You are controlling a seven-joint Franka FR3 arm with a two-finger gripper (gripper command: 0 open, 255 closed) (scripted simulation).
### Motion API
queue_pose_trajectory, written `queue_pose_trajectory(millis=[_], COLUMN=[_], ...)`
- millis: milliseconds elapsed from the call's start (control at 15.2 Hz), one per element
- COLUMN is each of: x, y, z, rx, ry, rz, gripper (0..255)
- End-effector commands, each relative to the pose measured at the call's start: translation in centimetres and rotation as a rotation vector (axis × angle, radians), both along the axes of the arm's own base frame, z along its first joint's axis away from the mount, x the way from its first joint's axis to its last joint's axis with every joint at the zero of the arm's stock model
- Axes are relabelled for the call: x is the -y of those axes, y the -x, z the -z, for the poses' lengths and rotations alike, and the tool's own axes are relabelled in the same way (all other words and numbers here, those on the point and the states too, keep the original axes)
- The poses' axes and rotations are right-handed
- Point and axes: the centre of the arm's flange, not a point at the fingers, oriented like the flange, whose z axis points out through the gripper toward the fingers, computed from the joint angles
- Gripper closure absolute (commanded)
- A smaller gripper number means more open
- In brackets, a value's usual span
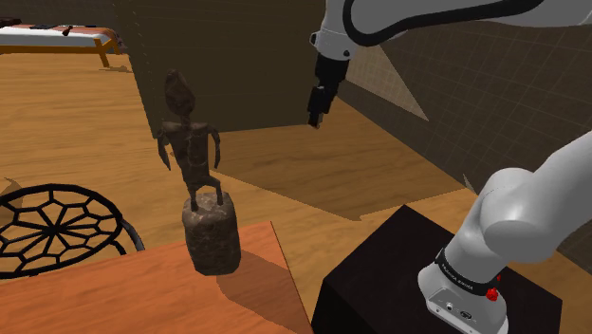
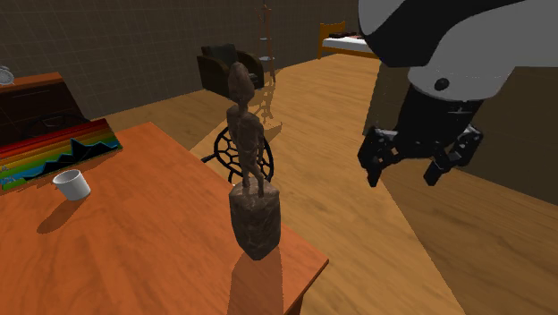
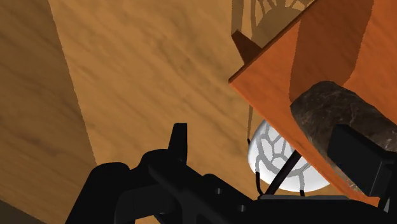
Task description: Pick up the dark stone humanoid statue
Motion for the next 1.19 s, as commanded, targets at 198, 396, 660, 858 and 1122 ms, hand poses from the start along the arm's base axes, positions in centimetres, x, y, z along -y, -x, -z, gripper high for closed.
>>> queue_pose_trajectory(millis=[198,396,660,858,1122], x=[-5.1,-8.3,-12.6,-15.9,-20.3], y=[-2.7,-4.0,-5.1,-5.6,-5.7], z=[-0.8,-1.2,-2.0,-2.7,-3.7], rx=[0.019,0.03,0.044,0.055,0.07], ry=[-0.045,-0.071,-0.106,-0.133,-0.168], rz=[-0.169,-0.268,-0.401,-0.5,-0.633], gripper=[0,0,0,0,0])
